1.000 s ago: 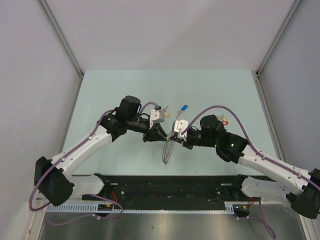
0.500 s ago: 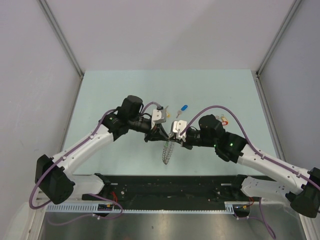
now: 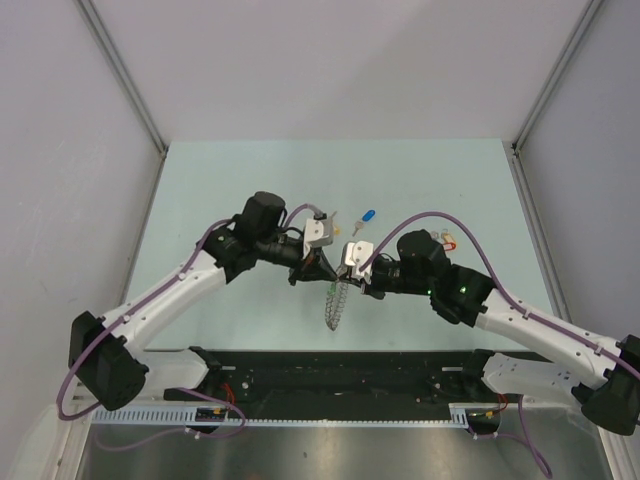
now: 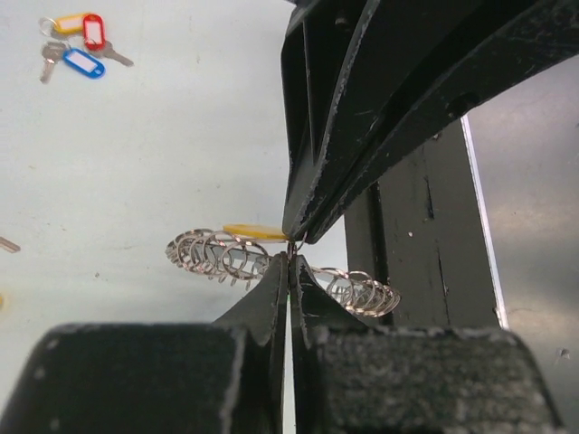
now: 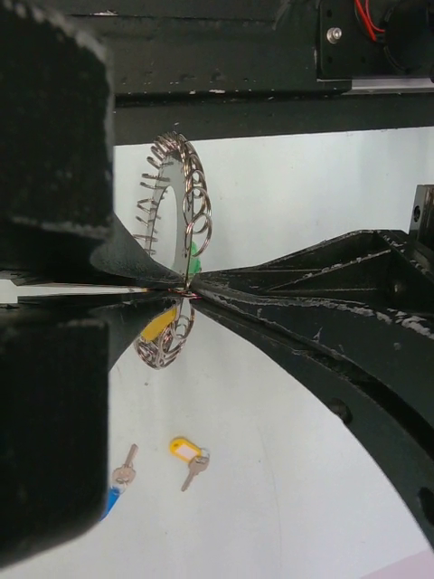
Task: Put the keys on the keyring
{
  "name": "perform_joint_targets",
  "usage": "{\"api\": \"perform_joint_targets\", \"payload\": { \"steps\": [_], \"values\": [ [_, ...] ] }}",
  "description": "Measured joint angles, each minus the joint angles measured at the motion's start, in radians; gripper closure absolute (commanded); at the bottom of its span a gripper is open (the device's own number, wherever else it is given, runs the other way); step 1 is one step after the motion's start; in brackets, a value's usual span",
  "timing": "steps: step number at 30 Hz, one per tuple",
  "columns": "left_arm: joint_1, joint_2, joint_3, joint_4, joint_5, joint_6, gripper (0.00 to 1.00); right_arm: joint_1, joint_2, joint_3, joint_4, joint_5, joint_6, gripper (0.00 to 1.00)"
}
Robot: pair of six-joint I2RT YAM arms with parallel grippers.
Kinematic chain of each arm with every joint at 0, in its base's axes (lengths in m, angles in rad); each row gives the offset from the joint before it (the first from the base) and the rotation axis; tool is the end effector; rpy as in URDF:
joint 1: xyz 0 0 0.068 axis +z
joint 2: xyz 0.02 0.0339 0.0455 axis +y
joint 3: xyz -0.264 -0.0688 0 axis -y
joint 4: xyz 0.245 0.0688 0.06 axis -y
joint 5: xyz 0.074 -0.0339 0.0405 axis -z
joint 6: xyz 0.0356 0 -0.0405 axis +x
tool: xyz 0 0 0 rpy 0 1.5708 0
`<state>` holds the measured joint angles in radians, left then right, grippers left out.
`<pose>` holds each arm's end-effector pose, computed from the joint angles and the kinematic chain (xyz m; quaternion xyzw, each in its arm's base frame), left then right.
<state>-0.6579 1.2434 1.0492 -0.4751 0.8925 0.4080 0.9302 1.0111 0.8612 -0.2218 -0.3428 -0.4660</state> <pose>0.1909 -0.1825 0.3153 0.5745 0.6038 -0.4344 0.3415 0.1286 0.1925 0.3209 -0.5966 0.5613 0.2649 0.5087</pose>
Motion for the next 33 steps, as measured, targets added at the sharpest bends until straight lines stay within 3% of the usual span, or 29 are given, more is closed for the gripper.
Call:
{"api": "perform_joint_targets", "payload": {
  "steps": [4, 18, 22, 25, 33],
  "values": [
    [0.027, -0.051, -0.025, 0.054, -0.002, -0.065, 1.0, 0.003, -0.011, 0.006, 0.005, 0.025, 0.0, 1.0],
    [0.111, -0.261, -0.256, 0.537, -0.089, -0.471, 1.0, 0.031, -0.013, 0.005, 0.03, 0.048, 0.023, 1.0],
    [0.11, -0.262, -0.256, 0.548, -0.101, -0.471, 0.65, 0.035, -0.013, 0.002, 0.035, 0.053, 0.025, 1.0],
    [0.11, -0.261, -0.246, 0.496, -0.089, -0.423, 0.53, 0.035, -0.013, 0.002, 0.036, 0.058, 0.024, 1.0],
    [0.097, -0.185, -0.112, 0.203, -0.004, -0.149, 0.48, 0.035, -0.013, 0.002, 0.035, 0.05, 0.016, 1.0]
  ]
}}
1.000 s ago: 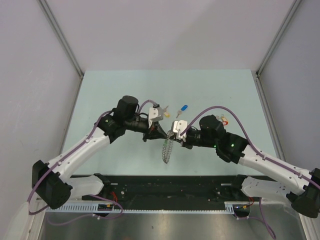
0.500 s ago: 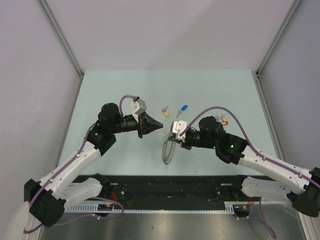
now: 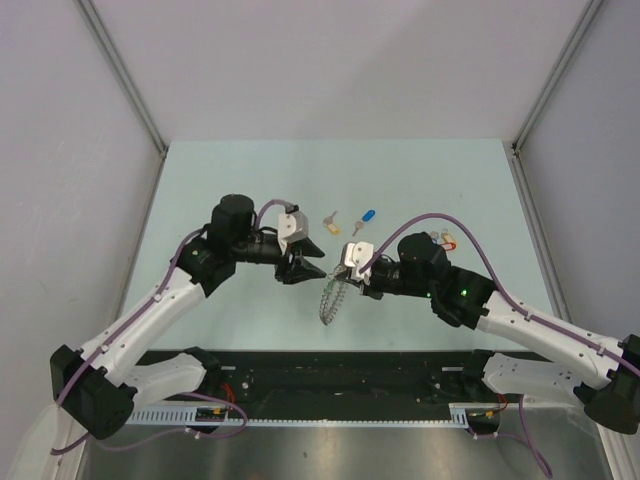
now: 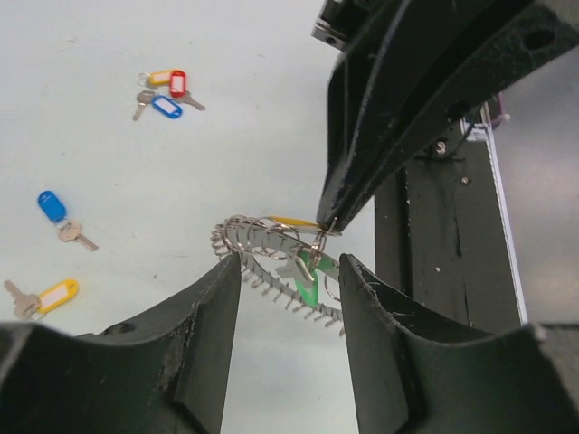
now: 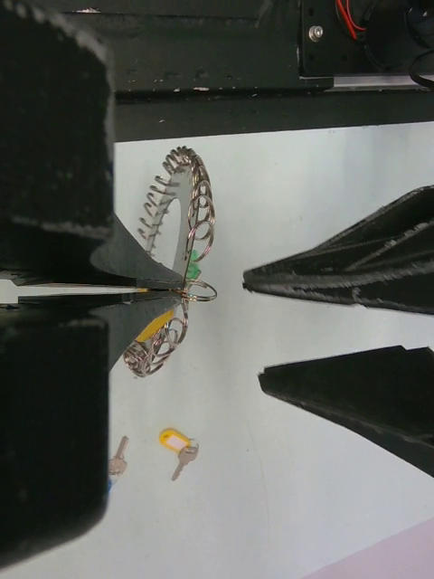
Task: Put the keys on the keyring
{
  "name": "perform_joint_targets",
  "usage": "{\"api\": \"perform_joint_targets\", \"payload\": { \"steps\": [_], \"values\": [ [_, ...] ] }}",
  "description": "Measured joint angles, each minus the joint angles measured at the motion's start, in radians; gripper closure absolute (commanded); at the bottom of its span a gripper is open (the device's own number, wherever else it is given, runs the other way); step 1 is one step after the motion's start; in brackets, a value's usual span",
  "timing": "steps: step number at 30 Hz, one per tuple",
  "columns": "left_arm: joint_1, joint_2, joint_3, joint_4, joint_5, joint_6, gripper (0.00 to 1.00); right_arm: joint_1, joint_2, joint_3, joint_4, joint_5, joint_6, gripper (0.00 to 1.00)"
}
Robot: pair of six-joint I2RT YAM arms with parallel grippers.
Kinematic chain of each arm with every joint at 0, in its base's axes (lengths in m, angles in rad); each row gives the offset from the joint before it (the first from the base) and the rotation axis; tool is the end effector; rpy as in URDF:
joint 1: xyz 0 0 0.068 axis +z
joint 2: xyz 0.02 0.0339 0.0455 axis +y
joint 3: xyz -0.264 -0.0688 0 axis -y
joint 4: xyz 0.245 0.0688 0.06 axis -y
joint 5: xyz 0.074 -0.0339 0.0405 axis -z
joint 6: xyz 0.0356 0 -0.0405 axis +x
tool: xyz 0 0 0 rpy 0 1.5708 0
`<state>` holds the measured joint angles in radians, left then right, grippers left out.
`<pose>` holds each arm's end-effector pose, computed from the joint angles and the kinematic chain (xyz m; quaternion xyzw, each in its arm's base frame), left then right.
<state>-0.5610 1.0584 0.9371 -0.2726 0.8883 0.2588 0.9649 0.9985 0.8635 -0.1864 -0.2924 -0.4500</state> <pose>0.1801 -0.1458 0.3365 0.5181 0.5938 -0.4288 0.4417 0.1228 0.1953 0.3278 -0.5863 0.5545 0.2616 0.5295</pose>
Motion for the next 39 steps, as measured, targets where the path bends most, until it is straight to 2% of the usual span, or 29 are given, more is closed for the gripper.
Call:
{"api": "perform_joint_targets", "payload": {
  "steps": [2, 6, 18, 27, 29, 30, 32, 39],
  "values": [
    [-0.014, 0.015, 0.017, -0.059, 0.006, 0.057, 0.49, 0.0, 0.0, 0.0, -0.002, -0.005, -0.003, 1.0],
    [-0.061, 0.068, 0.064, -0.165, 0.002, 0.143, 0.62, 0.001, 0.0, 0.0, -0.005, -0.017, -0.014, 1.0],
    [-0.109, 0.15, 0.128, -0.275, -0.015, 0.224, 0.69, 0.016, 0.008, 0.0, -0.027, -0.037, -0.024, 1.0],
    [-0.131, 0.182, 0.138, -0.317, -0.022, 0.252, 0.79, 0.026, 0.008, 0.0, -0.036, -0.037, -0.026, 1.0],
    [-0.132, 0.185, 0.138, -0.322, -0.023, 0.257, 0.84, 0.027, 0.008, 0.0, -0.04, -0.037, -0.026, 1.0],
    [-0.133, 0.185, 0.138, -0.323, -0.023, 0.258, 0.92, 0.028, 0.008, 0.0, -0.04, -0.036, -0.026, 1.0],
    [-0.134, 0.185, 0.138, -0.326, -0.023, 0.259, 1.0, 0.03, 0.008, 0.0, -0.04, -0.033, -0.026, 1.0],
    [-0.137, 0.171, 0.138, -0.33, -0.026, 0.244, 1.0, 0.04, 0.006, 0.001, -0.047, -0.01, -0.026, 1.0]
  ]
}}
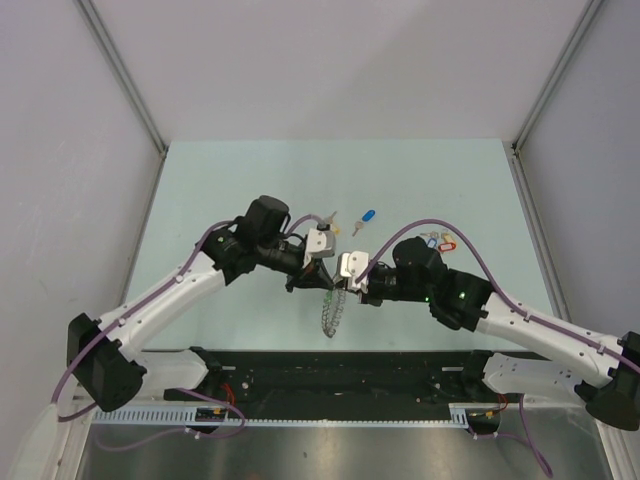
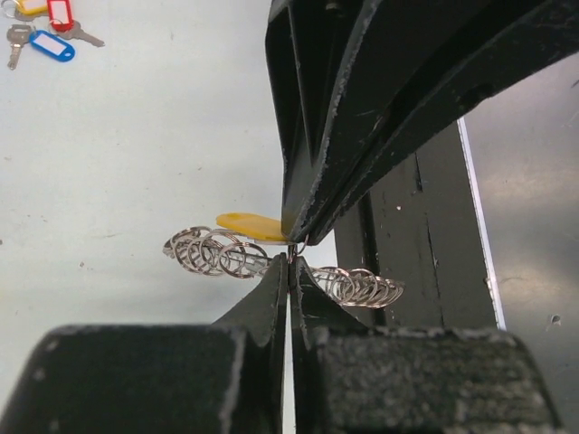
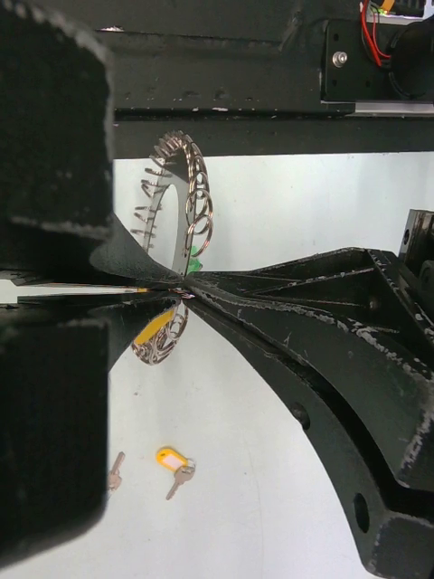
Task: Put the keys on the keyring
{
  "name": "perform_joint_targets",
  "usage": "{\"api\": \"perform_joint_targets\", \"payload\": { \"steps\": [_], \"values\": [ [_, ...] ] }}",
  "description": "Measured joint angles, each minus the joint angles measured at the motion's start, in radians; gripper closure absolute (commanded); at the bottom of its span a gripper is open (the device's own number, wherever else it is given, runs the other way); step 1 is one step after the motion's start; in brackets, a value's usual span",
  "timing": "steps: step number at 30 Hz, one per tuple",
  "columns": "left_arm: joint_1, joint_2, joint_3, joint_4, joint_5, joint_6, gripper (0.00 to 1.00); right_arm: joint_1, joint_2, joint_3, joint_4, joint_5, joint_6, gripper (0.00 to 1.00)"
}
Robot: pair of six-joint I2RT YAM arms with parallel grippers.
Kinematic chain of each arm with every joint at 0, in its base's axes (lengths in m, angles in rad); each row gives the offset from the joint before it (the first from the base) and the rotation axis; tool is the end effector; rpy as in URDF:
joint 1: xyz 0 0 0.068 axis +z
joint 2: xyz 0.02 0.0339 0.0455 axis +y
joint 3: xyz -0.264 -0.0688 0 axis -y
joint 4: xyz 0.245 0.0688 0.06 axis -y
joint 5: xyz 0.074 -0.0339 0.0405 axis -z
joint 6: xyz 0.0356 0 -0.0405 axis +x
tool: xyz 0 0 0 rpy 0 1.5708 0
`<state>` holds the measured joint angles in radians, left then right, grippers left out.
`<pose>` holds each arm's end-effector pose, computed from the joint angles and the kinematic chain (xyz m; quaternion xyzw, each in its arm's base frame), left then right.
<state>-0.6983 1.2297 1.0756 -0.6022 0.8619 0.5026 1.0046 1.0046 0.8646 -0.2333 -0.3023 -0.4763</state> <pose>0.1769 -0.1838 0.3173 0.6079 0.5948 -0.4169 0.3207 0.1144 0.1997 0.3221 -0.6136 0.5456 0.2655 0.5054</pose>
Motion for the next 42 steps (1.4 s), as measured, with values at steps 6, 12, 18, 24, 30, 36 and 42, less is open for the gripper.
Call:
{"api": "perform_joint_targets", "payload": {
  "steps": [6, 12, 18, 24, 30, 36, 42],
  "values": [
    [0.0, -0.07, -0.038, 0.082, -0.024, -0.107, 1.0, 0.009, -0.031, 0.003, 0.0, 0.017, 0.002, 1.0],
    [0.0, -0.161, -0.129, 0.265, -0.046, -0.296, 1.0, 0.028, -0.062, 0.013, -0.006, 0.05, 0.005, 1.0],
    [0.0, -0.216, -0.206, 0.417, -0.108, -0.481, 1.0, 0.048, -0.063, 0.013, -0.011, 0.088, 0.013, 1.0],
    [0.0, -0.261, -0.251, 0.521, -0.188, -0.595, 1.0, 0.058, -0.065, -0.001, 0.05, 0.143, 0.033, 1.0],
    [0.0, -0.319, -0.323, 0.666, -0.254, -0.708, 1.0, 0.069, -0.081, -0.066, 0.199, 0.177, 0.08, 1.0],
    [0.0, -0.351, -0.446, 0.886, -0.325, -0.845, 1.0, 0.083, -0.071, -0.131, 0.341, 0.218, 0.132, 1.0],
    [0.0, -0.354, -0.532, 1.049, -0.373, -0.917, 0.95, 0.09, -0.026, -0.139, 0.409, 0.24, 0.153, 1.0]
  ]
}}
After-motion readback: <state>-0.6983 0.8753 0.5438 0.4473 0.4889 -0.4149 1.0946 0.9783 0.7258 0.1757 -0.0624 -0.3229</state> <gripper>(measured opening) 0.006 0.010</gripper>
